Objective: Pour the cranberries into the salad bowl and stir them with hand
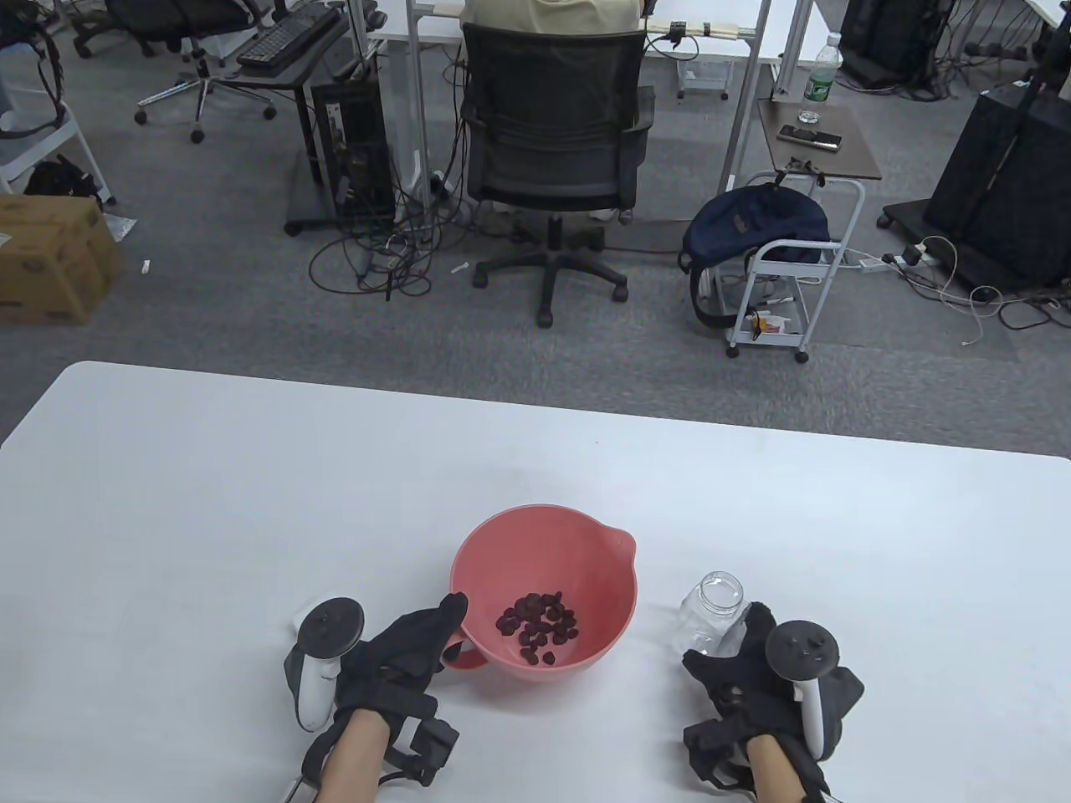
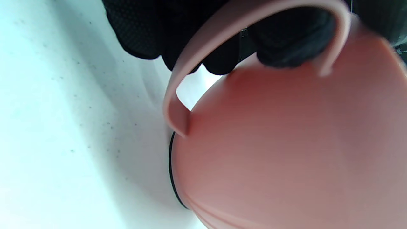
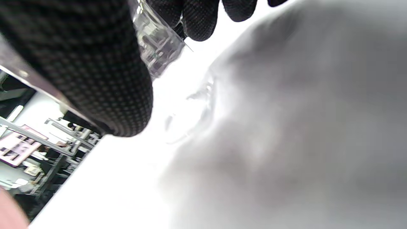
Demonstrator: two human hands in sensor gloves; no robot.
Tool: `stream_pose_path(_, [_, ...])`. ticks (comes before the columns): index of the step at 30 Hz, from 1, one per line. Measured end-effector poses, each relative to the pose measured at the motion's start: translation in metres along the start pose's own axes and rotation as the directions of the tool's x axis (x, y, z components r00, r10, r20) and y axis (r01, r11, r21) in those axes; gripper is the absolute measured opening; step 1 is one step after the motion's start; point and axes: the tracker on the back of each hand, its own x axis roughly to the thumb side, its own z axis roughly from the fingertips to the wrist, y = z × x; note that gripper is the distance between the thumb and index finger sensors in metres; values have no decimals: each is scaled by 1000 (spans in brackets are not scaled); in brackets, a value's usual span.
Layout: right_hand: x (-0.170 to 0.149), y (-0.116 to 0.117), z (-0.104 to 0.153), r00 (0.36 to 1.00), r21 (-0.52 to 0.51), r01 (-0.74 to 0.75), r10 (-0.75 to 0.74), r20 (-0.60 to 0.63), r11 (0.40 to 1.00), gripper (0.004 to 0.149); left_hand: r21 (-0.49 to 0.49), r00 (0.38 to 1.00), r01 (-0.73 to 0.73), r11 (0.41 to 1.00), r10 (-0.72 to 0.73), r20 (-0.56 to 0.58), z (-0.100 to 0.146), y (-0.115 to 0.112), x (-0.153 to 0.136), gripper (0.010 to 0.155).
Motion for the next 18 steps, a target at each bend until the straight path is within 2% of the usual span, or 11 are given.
stream_pose_path(2, [9, -12, 7, 999, -4, 15, -15, 39, 1000, 106, -5, 1000, -1, 1000, 1, -3, 0, 0, 0, 61])
stream_pose_path(7, [48, -44, 38, 976, -140, 64, -32, 217, 988, 104, -38, 1000, 2, 999, -3, -19, -2, 2, 2, 61])
stream_pose_path(9, [65, -50, 54, 954, -159, 68, -18, 300, 985, 102, -39, 1000, 12, 999, -12, -23, -2, 3, 3, 61])
stream_pose_path(14, [116, -51, 83, 889, -137, 62, 8, 459, 989, 93, -32, 999, 36, 999, -37, -29, -1, 4, 6, 61])
stream_pose_path(18, [158, -39, 92, 845, -110, -16, 72, 530, 994, 85, -37, 998, 51, 998, -53, -36, -1, 5, 9, 61])
